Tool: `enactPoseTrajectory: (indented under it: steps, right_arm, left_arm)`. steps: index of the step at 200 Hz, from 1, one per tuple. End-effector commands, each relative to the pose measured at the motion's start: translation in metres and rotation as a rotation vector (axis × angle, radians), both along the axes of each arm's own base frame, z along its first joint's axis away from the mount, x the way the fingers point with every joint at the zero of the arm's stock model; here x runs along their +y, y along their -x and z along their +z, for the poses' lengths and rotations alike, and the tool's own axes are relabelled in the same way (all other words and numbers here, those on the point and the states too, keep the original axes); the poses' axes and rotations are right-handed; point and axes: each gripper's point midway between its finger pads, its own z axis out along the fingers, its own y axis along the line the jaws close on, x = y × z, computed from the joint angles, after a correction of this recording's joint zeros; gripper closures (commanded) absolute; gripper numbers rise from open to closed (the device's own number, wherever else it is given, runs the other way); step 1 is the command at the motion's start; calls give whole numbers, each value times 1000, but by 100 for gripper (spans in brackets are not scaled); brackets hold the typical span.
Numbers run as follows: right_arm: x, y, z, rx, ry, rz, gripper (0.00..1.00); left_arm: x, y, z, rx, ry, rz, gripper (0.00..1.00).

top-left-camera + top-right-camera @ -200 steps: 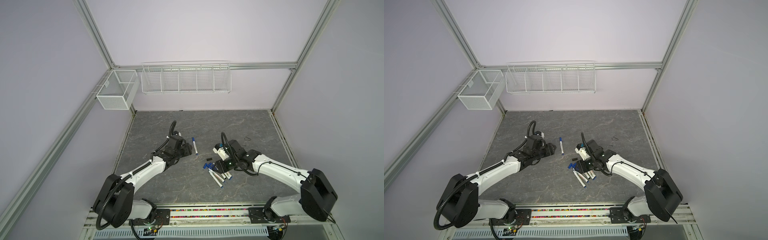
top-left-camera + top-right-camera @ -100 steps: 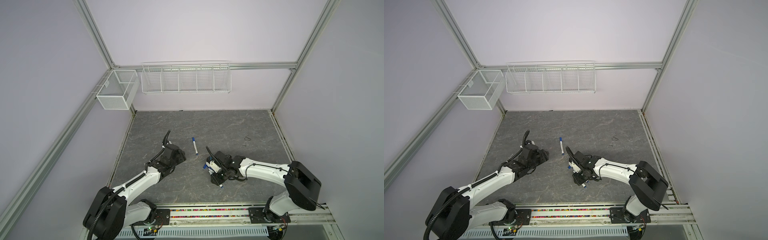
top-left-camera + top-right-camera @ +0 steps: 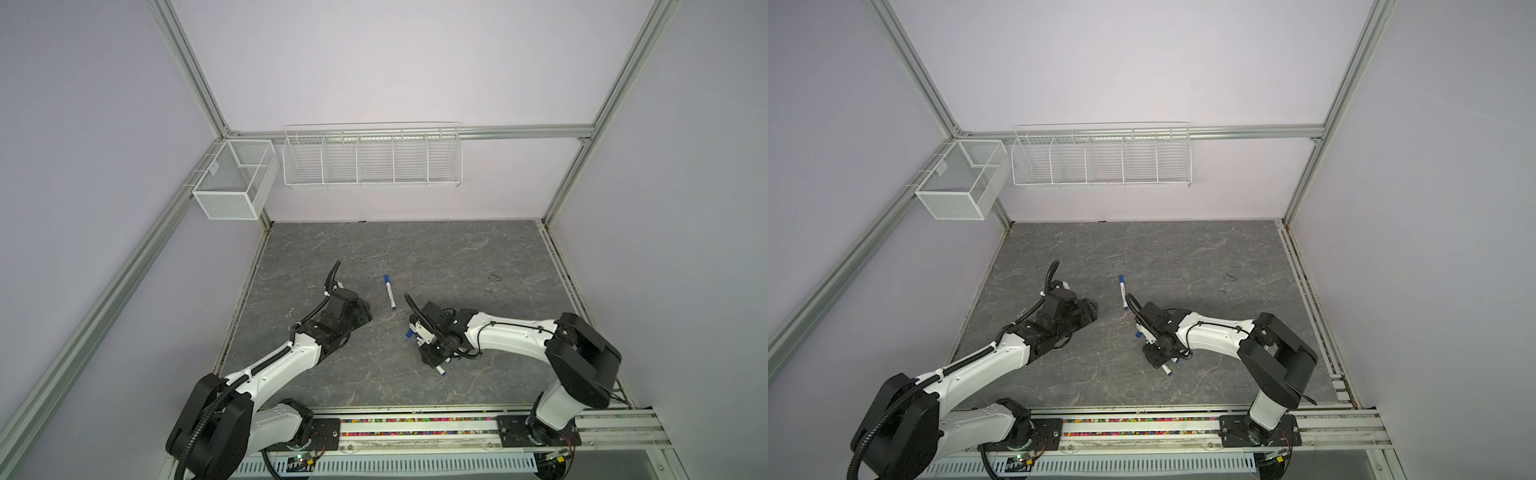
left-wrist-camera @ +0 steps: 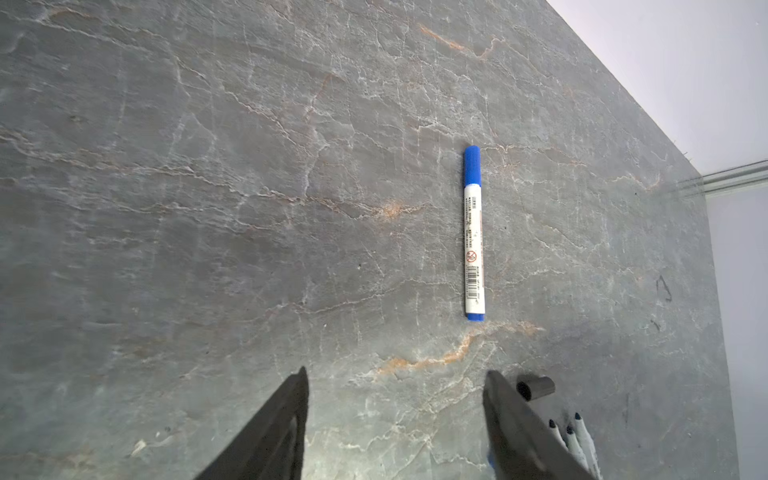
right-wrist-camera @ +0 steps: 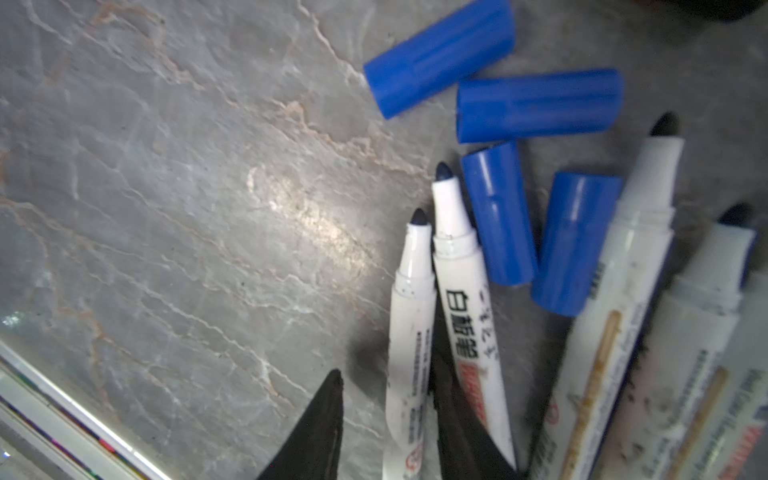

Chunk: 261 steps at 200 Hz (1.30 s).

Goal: Insert the pens into the pen caps
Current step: 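Lower the right gripper onto the pile and grasp a white marker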

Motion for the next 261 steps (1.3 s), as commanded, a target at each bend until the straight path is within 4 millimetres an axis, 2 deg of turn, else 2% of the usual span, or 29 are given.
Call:
enactPoseTrajectory:
  steps: [1,50,70,91,117,150,171,197,228,232,261]
  right_arm:
    - [4,3,-4,-10,43,58,62]
    - [6,7,-16,-61,178,127,67]
    - [10,8,-19,-70,193,141,75]
    - [21,9,-14,-72,146,151,85]
    - [36,3,8,-111,57,144,90]
    - [49,-18,58,-182,-128,69,93]
    - [46,-41,95,-210,-293,-47,93]
    - [36,-66,130,-233,-506,-190,93]
    - [24,-84,155,-246,-651,-294,93]
    - [19,-82,146,-231,-646,-310,93]
    - [15,-84,150,-202,-717,-354,93]
  left_arm:
    - [-5,-7,14,-35,22,2,34]
    - [-7,-8,15,-31,19,-12,34]
    - [-9,-8,16,-32,19,-21,33]
    - [-10,-9,17,-35,16,-30,33]
    - [-13,-9,18,-38,17,-49,33]
    - [-29,-8,22,-52,25,-126,32]
    - [-51,-4,34,-90,34,-223,32]
    - [-93,9,52,-161,109,-413,31]
    - [-133,31,73,-226,209,-623,30]
    - [-137,34,75,-236,219,-644,30]
    - [-153,55,89,-298,263,-781,28]
